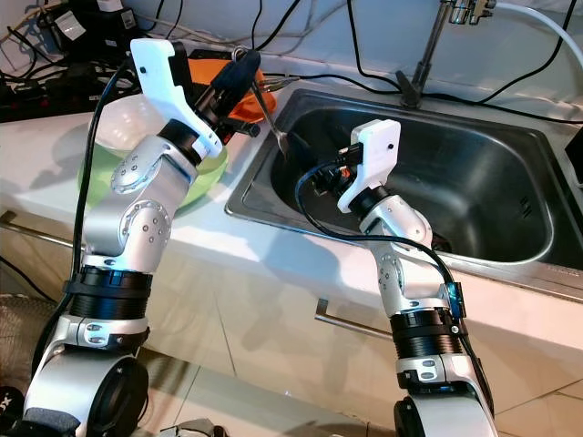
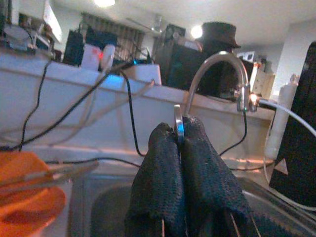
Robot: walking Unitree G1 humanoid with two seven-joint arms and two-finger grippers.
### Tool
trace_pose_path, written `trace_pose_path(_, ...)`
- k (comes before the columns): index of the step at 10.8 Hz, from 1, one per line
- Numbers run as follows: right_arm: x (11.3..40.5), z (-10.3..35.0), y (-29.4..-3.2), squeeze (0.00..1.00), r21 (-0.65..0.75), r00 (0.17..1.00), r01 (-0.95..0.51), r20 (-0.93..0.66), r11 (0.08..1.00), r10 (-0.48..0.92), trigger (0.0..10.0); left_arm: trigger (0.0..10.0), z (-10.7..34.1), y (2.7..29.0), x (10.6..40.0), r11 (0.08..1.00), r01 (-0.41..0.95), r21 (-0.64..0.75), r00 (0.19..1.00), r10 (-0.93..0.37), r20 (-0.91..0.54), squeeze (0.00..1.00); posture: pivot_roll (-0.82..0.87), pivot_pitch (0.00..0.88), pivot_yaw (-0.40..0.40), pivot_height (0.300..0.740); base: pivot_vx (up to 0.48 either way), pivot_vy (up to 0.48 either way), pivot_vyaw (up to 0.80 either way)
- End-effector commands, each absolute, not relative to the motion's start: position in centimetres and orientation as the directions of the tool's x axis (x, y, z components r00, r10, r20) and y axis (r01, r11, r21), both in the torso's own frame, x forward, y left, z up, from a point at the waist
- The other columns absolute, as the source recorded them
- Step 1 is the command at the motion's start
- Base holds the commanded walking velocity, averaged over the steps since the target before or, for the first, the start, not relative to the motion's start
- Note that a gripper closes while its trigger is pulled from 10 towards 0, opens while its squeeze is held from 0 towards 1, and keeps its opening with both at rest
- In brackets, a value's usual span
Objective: Kitchen organization
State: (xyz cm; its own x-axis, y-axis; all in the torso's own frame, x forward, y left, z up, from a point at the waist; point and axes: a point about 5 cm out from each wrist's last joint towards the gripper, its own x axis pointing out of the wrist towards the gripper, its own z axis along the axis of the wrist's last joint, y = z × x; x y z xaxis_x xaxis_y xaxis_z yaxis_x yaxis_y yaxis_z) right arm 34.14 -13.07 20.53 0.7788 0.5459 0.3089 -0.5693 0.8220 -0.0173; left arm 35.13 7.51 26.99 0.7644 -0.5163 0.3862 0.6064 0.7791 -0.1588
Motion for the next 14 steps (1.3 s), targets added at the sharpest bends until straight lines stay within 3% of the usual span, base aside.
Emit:
trace_pose_path(1,33.8,21.0,-12.7,0.0,-0.024,0.757,-0.592,0.326,0.806,0.566,10.0,10.0,26.6,7.0,35.0,0.763,0.627,-0.158,0.755,-0.546,0.364,0.0,0.06,0.0,0.017,0.74,0.0,0.0,0.0)
trace_pose_path(8,32.5,20.4,-10.8,0.0,-0.047,0.681,-0.689,0.3,0.724,0.668,10.0,10.0,26.3,4.7,34.6,0.693,0.702,-0.166,0.7,-0.628,0.339,0.0,0.06,0.004,0.032,0.74,0.0,0.0,0.0)
trace_pose_path(14,33.7,19.2,-10.8,0.0,-0.059,0.77,-0.593,0.248,0.803,0.588,10.0,10.0,26.0,4.1,34.0,0.652,0.742,-0.159,0.663,-0.676,0.321,0.0,0.07,0.002,0.032,0.74,0.0,0.0,0.0)
